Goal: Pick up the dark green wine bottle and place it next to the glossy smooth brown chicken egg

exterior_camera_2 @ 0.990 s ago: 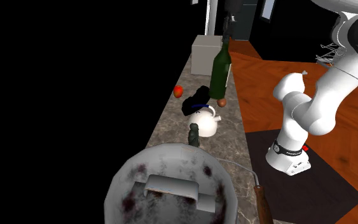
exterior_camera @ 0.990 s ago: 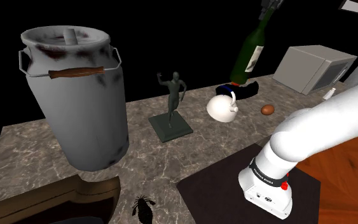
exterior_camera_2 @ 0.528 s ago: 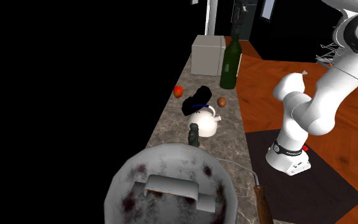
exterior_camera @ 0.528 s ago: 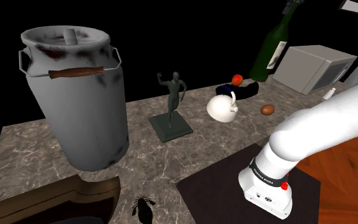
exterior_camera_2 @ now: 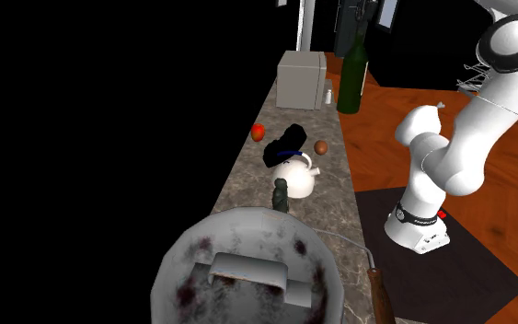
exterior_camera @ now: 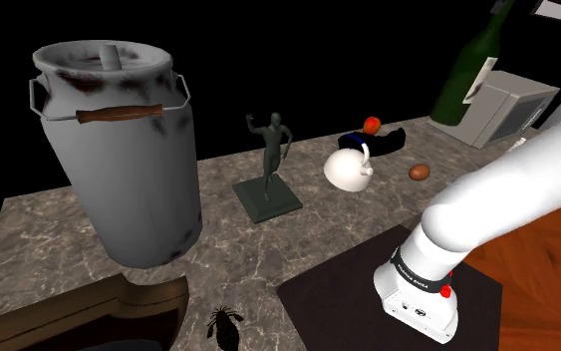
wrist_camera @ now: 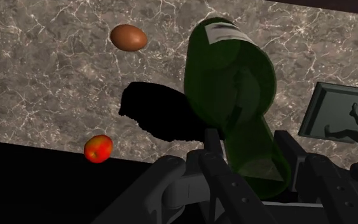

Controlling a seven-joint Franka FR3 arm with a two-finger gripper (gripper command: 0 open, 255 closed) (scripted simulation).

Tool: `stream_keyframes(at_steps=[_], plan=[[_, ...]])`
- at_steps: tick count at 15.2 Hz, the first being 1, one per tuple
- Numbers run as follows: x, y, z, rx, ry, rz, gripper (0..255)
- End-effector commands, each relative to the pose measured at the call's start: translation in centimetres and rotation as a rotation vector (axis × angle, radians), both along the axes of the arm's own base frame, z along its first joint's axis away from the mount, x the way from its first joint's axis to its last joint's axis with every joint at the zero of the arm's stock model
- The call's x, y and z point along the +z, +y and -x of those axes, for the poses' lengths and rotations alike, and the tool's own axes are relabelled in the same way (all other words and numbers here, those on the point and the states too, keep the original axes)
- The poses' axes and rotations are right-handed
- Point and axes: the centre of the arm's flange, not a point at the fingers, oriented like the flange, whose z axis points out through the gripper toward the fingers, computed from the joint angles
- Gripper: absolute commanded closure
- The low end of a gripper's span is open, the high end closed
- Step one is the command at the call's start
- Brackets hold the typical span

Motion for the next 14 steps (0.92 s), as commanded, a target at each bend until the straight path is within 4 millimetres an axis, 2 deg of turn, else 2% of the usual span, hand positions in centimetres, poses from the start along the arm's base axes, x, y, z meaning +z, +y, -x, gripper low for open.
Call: stream_keyframes(at_steps=[1, 8, 14], plan=[[1.1, -1.2, 2.1, 0.002, 0.0, 0.001, 255], [4.1, -5.9, 9.1, 0.002, 0.0, 0.001, 255], [1.0, -5.9, 9.1, 0.002, 0.0, 0.001, 255]])
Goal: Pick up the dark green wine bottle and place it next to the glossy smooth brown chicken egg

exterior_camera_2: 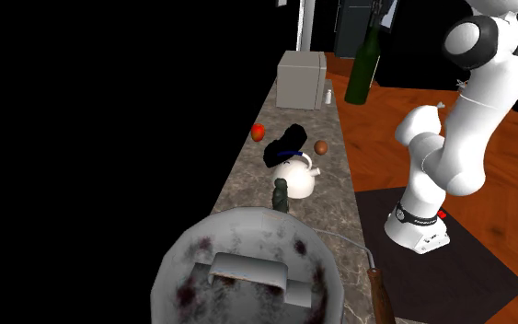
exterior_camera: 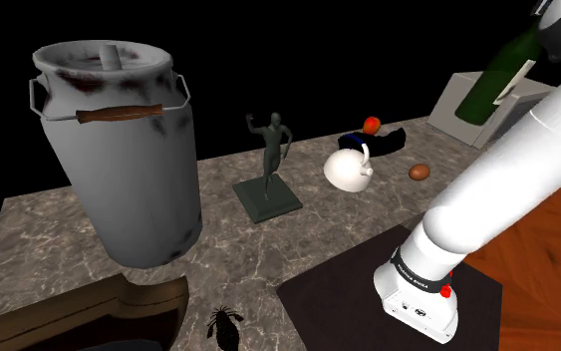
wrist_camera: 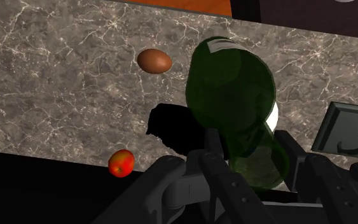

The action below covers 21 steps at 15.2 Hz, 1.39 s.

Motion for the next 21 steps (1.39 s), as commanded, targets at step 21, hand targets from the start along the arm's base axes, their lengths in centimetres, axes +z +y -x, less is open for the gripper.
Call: stream_keyframes(at_steps=[21], plan=[[-11.6, 0.0, -0.2, -0.002, 0.01, 0.007, 255]])
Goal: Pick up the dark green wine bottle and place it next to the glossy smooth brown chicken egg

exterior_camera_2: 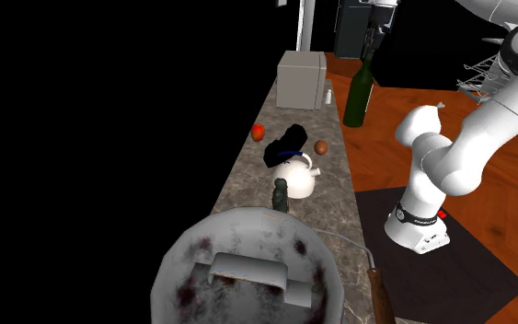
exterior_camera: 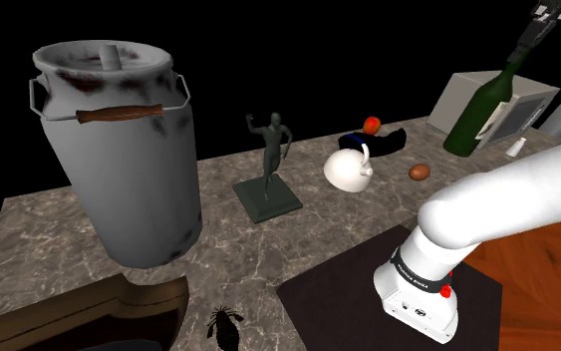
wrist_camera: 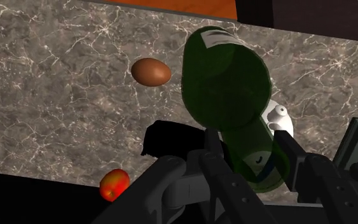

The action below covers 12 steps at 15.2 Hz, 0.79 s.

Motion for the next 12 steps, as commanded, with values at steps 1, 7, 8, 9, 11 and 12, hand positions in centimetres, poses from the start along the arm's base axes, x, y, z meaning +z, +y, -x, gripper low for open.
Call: stream_keyframes(at_steps=[1, 7, 8, 9, 11, 12], plan=[[-1.2, 0.0, 0.0, 0.0, 0.0, 0.001, 255], [-4.3, 0.0, 0.0, 0.0, 0.0, 0.001, 255], [-4.9, 0.0, 0.0, 0.0, 0.0, 0.001, 255], [-5.4, 0.0, 0.0, 0.0, 0.0, 0.001, 255], [-6.5, 0.0, 0.0, 0.0, 0.0, 0.001, 255], [-7.0, 0.0, 0.0, 0.0, 0.0, 0.001, 255]])
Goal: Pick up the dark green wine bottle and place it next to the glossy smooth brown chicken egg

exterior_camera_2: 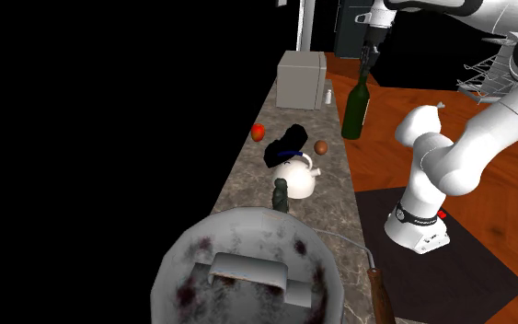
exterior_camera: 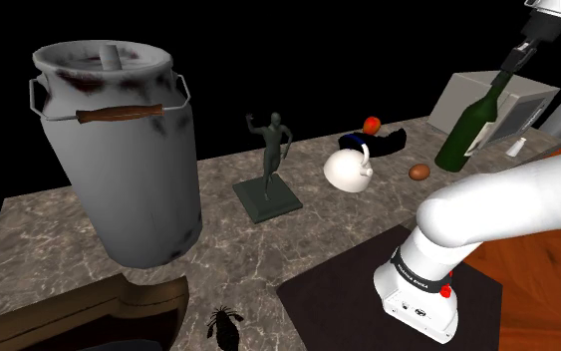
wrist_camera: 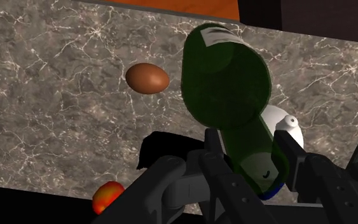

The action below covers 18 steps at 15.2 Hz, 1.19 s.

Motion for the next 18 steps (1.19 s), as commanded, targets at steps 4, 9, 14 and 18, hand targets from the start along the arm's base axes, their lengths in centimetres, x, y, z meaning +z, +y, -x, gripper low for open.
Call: stream_keyframes(at_steps=[4, 9, 14, 18], plan=[[-2.8, 0.0, 0.0, 0.0, -0.001, 0.001, 255], [-5.5, 0.0, 0.0, 0.0, -0.001, 0.001, 255], [-8.1, 0.0, 0.0, 0.0, -0.001, 0.001, 255], [-10.2, 0.0, 0.0, 0.0, -0.001, 0.001, 255]])
